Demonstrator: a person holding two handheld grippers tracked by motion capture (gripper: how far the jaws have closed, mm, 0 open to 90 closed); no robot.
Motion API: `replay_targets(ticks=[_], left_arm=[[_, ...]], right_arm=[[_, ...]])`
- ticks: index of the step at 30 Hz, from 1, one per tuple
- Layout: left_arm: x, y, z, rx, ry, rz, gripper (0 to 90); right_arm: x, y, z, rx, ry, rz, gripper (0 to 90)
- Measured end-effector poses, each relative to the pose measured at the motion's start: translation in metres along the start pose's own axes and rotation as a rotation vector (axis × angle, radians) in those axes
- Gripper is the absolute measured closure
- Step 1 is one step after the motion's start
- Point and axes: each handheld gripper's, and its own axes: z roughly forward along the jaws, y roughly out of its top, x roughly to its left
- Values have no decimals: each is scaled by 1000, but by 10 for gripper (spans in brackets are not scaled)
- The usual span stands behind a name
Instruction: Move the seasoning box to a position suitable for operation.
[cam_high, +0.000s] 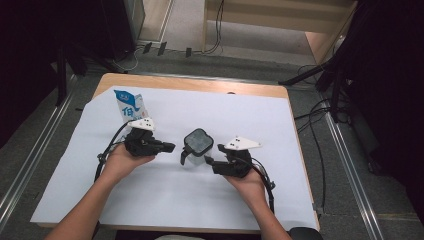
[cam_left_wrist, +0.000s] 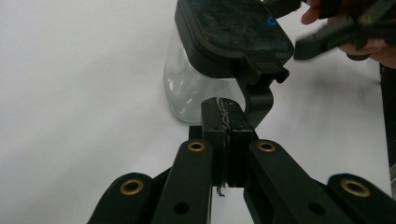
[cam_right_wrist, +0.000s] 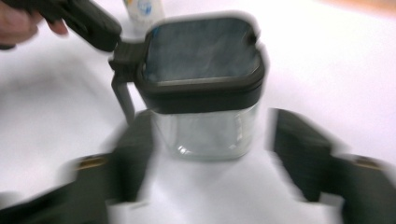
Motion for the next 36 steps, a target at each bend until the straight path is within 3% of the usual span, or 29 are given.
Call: replay_targets(ticks=[4, 5, 6, 8, 9, 19, 30, 36], left_arm=[[-3, 3, 11, 20, -15, 10, 900], [-3, 3, 11, 20, -15, 10, 900], [-3, 3, 12, 24, -18, 4, 900], [-3, 3, 13, 26, -14, 5, 900], [-3, 3, 13, 24, -15, 3, 900], [-6, 3, 20, 38, -13, 5, 900], [-12, 4, 24, 43, -10, 8, 900], [-17, 4, 26, 38, 3, -10, 900]], right_arm=[[-6, 1, -6, -31, 31, 35, 686], [-6, 1, -6, -31, 31, 35, 686], [-8, -1, -4, -18, 29, 38, 786], [-8, -2, -3, -11, 30, 41, 818], [-9, -3, 1, 23, 44, 48, 878], [-4, -2, 12, 43, 71, 47, 900], [-9, -1, 14, 41, 64, 63, 900], [-14, 0, 17, 41, 65, 82, 900]])
